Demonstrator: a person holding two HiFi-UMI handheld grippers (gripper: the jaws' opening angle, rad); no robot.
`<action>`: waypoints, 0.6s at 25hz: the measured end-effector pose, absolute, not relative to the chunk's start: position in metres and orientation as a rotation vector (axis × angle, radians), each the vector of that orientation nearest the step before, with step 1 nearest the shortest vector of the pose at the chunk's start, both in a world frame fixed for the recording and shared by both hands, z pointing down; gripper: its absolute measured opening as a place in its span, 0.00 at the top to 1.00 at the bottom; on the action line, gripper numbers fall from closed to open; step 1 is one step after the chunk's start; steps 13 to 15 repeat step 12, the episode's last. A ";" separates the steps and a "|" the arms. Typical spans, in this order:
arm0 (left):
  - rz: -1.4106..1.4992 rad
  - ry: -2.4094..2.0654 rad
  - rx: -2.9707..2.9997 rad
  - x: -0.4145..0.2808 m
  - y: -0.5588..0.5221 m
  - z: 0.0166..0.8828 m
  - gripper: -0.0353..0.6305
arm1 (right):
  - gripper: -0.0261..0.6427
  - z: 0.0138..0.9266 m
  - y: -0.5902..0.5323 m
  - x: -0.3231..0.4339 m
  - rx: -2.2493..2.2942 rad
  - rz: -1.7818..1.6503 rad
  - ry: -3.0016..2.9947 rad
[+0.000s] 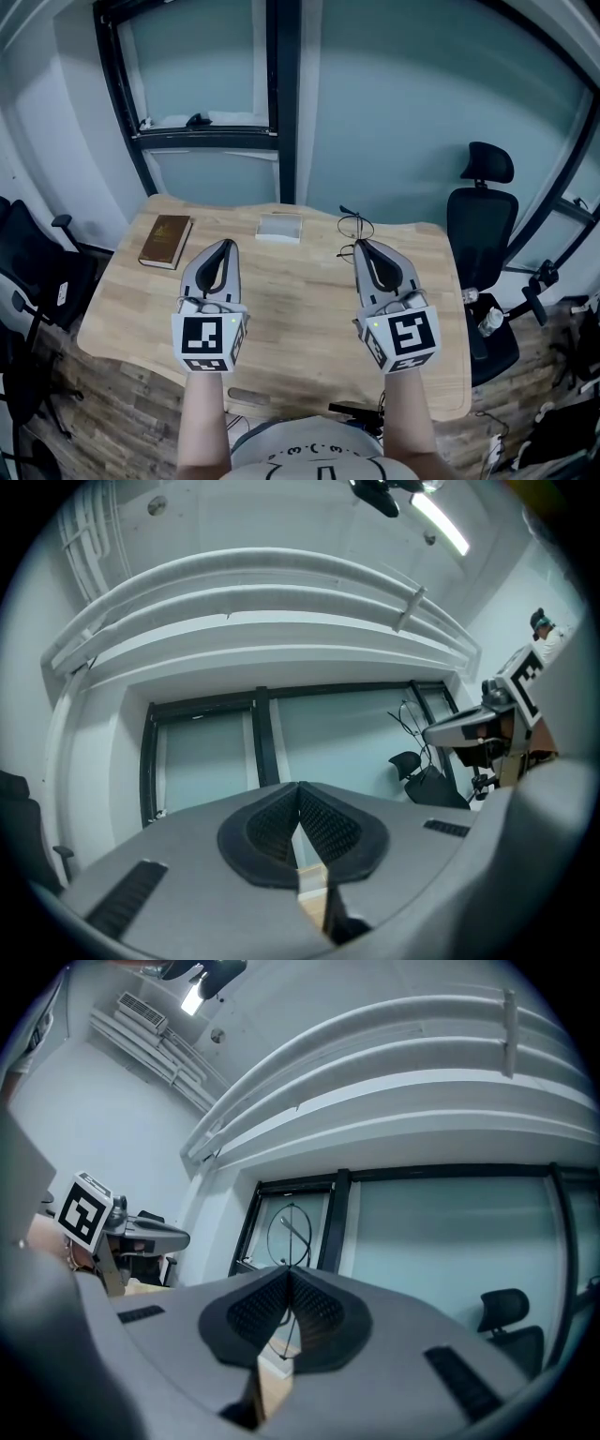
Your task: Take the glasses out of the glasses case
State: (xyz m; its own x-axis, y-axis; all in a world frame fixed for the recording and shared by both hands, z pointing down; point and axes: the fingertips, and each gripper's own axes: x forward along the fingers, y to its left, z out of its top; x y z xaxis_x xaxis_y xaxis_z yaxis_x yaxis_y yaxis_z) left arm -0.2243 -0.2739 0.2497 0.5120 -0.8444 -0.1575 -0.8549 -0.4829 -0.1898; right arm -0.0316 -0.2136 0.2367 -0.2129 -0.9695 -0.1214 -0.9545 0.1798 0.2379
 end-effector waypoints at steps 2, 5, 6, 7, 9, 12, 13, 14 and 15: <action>0.066 1.441 -2.512 -0.225 -0.274 0.249 0.92 | 0.94 0.237 -0.213 -0.032 1.927 -0.411 -2.365; 0.070 1.440 -2.516 -0.225 -0.274 0.249 0.92 | 0.94 0.237 -0.213 -0.032 1.919 -0.413 -2.360; 0.071 1.439 -2.520 -0.225 -0.274 0.249 0.92 | 0.94 0.237 -0.213 -0.033 1.918 -0.414 -2.357; 0.074 1.439 -2.524 -0.225 -0.273 0.249 0.92 | 0.94 0.237 -0.213 -0.033 1.919 -0.414 -2.354; 0.083 1.440 -2.532 -0.226 -0.273 0.249 0.92 | 0.94 0.238 -0.213 -0.033 1.921 -0.415 -2.351; 0.095 1.443 -2.533 -0.229 -0.272 0.247 0.92 | 0.94 0.238 -0.211 -0.034 1.921 -0.416 -2.348; 0.095 1.443 -2.533 -0.229 -0.272 0.247 0.92 | 0.94 0.238 -0.211 -0.034 1.921 -0.416 -2.348; 0.095 1.443 -2.533 -0.229 -0.272 0.247 0.92 | 0.94 0.238 -0.211 -0.034 1.921 -0.416 -2.348; 0.095 1.443 -2.533 -0.229 -0.272 0.247 0.92 | 0.94 0.238 -0.211 -0.034 1.921 -0.416 -2.348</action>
